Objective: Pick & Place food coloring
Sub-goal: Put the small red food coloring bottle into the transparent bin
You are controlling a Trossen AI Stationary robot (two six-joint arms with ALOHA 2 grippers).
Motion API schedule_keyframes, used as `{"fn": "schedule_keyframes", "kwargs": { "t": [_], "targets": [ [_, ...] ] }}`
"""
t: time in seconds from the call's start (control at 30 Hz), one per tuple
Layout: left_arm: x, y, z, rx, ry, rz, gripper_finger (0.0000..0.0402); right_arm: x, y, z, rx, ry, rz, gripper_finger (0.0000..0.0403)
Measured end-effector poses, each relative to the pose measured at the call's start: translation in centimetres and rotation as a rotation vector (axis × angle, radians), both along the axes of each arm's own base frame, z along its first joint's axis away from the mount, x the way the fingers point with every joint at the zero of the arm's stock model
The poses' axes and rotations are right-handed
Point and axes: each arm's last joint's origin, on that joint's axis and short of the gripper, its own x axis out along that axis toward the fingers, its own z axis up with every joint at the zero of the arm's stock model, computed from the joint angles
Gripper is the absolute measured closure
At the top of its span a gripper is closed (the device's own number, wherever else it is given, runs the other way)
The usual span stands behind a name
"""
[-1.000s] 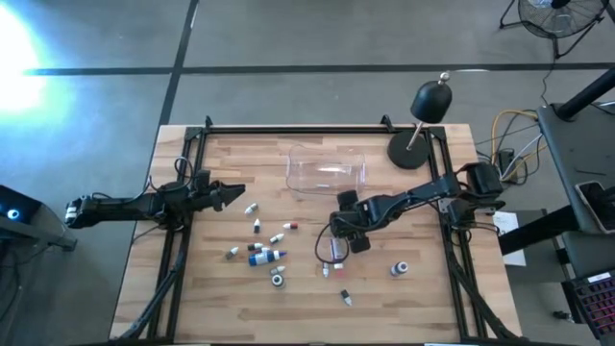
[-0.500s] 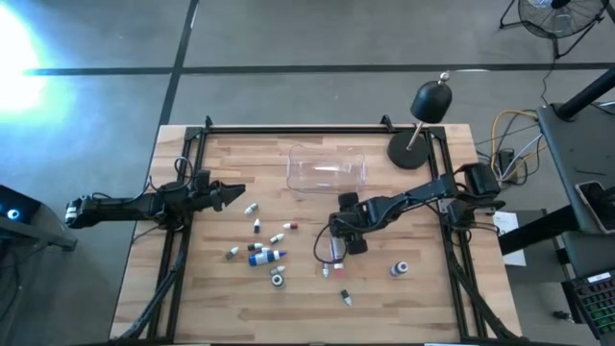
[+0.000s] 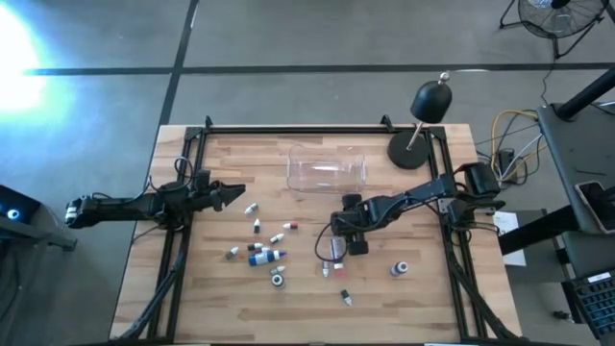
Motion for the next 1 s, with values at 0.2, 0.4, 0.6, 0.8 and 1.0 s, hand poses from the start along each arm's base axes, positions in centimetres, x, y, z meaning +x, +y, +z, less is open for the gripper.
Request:
{"fn": "schedule_keyframes", "kwargs": {
  "t": [0.2, 0.4, 0.6, 0.8, 1.0],
  "targets": [
    [0.0, 0.0, 0.0, 0.0, 0.0, 0.0, 0.0216, 0.05, 0.27, -0.01, 0.076, 0.001, 0.024, 0.0225],
    [0.0, 0.0, 0.0, 0.0, 0.0, 0.0, 0.0216, 0.09, 0.24, 0.0, 0.084, -0.004, 0.005, 0.0268],
    [0.0, 0.0, 0.0, 0.0, 0.0, 0.0, 0.0216, 0.38, 0.27, 0.09, 0.132, -0.05, -0.143, 0.0285],
    [0.0, 0.0, 0.0, 0.0, 0.0, 0.0, 0.0216, 0.38, 0.26, 0.09, 0.176, -0.065, -0.289, 0.0271],
    [0.0, 0.0, 0.0, 0.0, 0.0, 0.0, 0.0216, 0.47, 0.25, 0.08, 0.197, -0.083, -0.347, 0.0258]
  ]
}}
